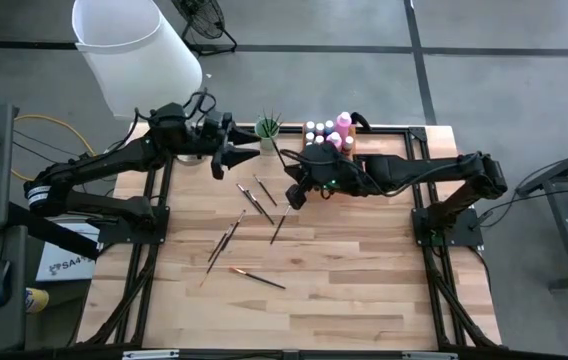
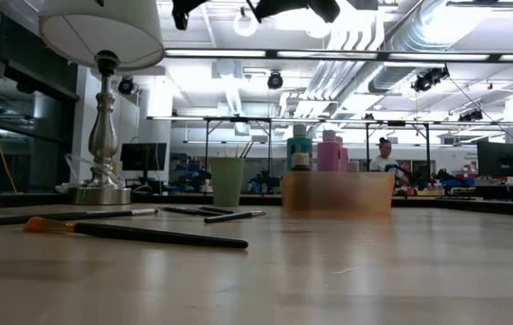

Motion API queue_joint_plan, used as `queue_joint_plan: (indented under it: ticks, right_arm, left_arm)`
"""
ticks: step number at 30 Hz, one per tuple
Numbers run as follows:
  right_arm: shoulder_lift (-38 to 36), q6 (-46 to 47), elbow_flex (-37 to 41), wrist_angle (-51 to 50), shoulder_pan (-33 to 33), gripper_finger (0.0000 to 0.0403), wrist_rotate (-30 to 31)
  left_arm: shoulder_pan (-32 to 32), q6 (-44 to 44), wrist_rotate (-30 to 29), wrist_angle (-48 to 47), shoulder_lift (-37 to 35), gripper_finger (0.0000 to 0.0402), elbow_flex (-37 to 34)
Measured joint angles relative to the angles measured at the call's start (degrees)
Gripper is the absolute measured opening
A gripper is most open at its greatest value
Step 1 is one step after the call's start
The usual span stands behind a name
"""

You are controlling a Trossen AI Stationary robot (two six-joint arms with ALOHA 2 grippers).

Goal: Pick & Place Paint Supplies
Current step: Put the black paint brush into the green cup

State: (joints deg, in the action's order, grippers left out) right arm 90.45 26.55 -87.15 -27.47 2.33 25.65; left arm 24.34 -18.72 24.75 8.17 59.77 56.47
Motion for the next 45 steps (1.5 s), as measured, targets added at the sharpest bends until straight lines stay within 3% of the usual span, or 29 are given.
queue_joint_plan:
  ticks: [6, 30, 37, 45]
  right_arm:
    - [0.0, -5.29, 0.0, 3.76, -0.02, 0.0004, -2.71]
    - [1.41, -11.65, 0.02, 8.94, -0.61, 0.0004, -7.68]
    - [2.67, -11.37, 0.07, 11.41, -0.94, 0.0004, -7.67]
    - [2.67, -11.37, 0.07, 11.39, -1.01, 0.0004, -7.15]
  left_arm:
    - [0.0, -1.27, -1.33, 3.02, 0.0, 0.0263, 0.0]
    - [0.0, -2.71, -1.49, 5.7, 0.17, 0.026, 0.0]
    - [0.0, -2.69, -1.35, 5.59, 0.17, 0.0197, 0.0]
    - [0.0, -2.58, -1.11, 5.37, 0.17, 0.0078, 0.02]
